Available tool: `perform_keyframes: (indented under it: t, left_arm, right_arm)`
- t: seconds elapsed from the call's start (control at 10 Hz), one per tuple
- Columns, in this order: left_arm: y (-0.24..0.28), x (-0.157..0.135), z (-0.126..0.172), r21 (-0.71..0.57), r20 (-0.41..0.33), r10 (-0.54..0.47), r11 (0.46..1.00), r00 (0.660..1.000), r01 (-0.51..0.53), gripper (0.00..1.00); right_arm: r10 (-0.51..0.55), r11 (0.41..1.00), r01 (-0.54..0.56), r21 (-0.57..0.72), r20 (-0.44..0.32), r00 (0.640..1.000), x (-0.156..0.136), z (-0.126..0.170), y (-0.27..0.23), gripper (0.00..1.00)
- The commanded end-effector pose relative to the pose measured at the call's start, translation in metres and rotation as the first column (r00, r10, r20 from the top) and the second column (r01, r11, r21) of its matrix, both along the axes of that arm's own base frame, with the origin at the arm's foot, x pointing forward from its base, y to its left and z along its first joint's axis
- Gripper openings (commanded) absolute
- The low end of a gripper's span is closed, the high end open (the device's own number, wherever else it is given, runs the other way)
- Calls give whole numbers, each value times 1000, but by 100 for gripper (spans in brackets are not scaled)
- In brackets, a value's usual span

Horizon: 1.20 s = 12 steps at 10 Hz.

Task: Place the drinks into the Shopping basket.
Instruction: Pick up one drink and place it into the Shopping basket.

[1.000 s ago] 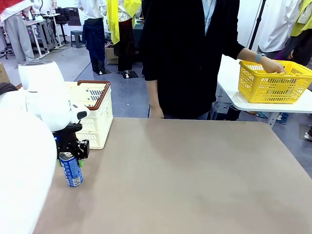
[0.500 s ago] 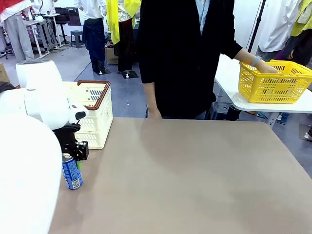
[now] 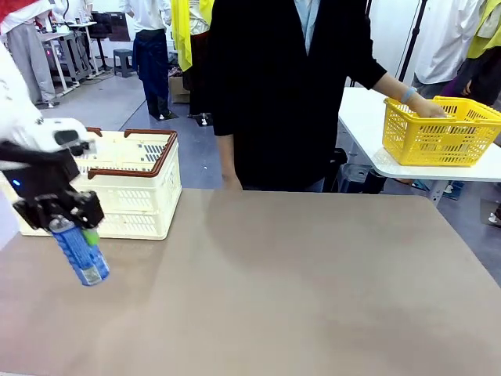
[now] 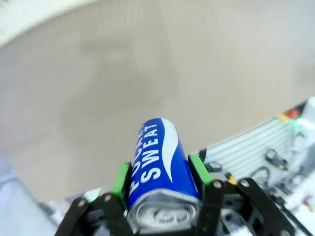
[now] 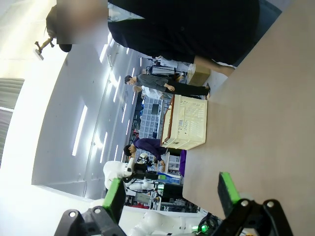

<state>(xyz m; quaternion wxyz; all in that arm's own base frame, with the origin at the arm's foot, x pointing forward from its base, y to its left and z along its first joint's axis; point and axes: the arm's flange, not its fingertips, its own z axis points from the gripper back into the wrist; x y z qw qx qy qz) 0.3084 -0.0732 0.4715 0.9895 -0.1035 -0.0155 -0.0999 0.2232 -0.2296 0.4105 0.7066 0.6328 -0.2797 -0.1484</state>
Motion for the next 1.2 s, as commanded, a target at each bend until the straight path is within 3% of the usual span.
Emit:
perform_keyframes:
  t: [0.0,0.2,0.3,0.7,0.8,1.0,1.1]
  left_arm:
    - [3,-23,64,-113,25,-47,992,999,50,0]
    - [30,-42,83,-237,47,-5,971,999,16,0]
    - [19,-9,49,-105,16,-43,993,999,44,0]
    - [22,-15,53,-138,20,-63,988,998,65,0]
    - [30,11,74,-153,37,33,988,999,-27,0]
    - [50,75,128,-156,87,118,982,989,-104,0]
    - [60,111,149,-188,70,140,974,988,-124,0]
  right_arm:
    - [-10,1000,10,13,10,1000,2,6,-1,100]
    - [-10,1000,10,13,10,1000,2,6,-1,100]
    - [-10,1000,10,13,10,1000,2,6,-1,100]
    - [-10,1000,10,13,10,1000,2,6,-1,100]
    - [-10,1000,10,13,10,1000,2,6,-1,100]
    - [-10,1000,10,13,10,1000,2,6,-1,100]
    - [-10,1000,10,13,10,1000,2,6,-1,100]
